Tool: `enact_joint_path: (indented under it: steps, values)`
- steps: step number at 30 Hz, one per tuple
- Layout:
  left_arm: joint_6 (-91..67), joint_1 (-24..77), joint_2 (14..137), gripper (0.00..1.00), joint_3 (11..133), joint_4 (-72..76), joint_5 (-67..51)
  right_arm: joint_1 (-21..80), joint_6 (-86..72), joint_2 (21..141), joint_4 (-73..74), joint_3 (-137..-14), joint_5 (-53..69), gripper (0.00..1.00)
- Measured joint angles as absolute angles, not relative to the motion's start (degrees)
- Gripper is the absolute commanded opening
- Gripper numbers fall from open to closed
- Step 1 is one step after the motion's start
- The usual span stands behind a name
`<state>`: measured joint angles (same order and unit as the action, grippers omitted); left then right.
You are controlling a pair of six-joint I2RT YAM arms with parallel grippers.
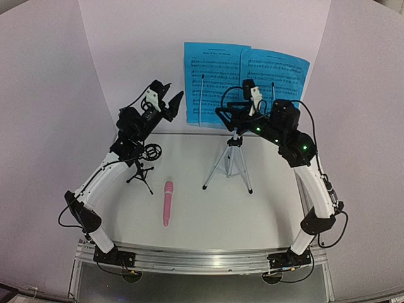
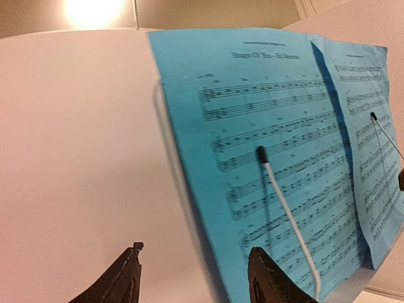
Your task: Pack up the instrument practice props
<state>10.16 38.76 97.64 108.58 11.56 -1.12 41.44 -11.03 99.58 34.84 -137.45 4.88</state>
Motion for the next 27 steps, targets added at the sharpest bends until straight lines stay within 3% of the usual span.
enact_joint_path:
  steps: [10, 17, 23, 27]
  values:
    - [0.03, 33.12, 94.36, 0.61, 108.12, 6.34, -13.12, 43.66, -17.45, 111.46, 29.70, -141.07, 0.05, 0.67]
    - [-2.77, 32.67, 93.93, 0.45, 104.30, 3.89, -18.21, 43.75, -21.33, 114.90, 25.50, -141.99, -0.94, 0.57]
    - [-3.62, 32.67, 93.93, 0.43, 102.25, 2.48, -21.40, 43.81, -22.86, 116.14, 22.81, -142.03, -1.81, 0.47]
    - [-4.67, 32.67, 93.93, 0.42, 102.24, 2.52, -22.98, 43.81, -23.24, 116.14, 20.20, -141.67, -2.45, 0.35]
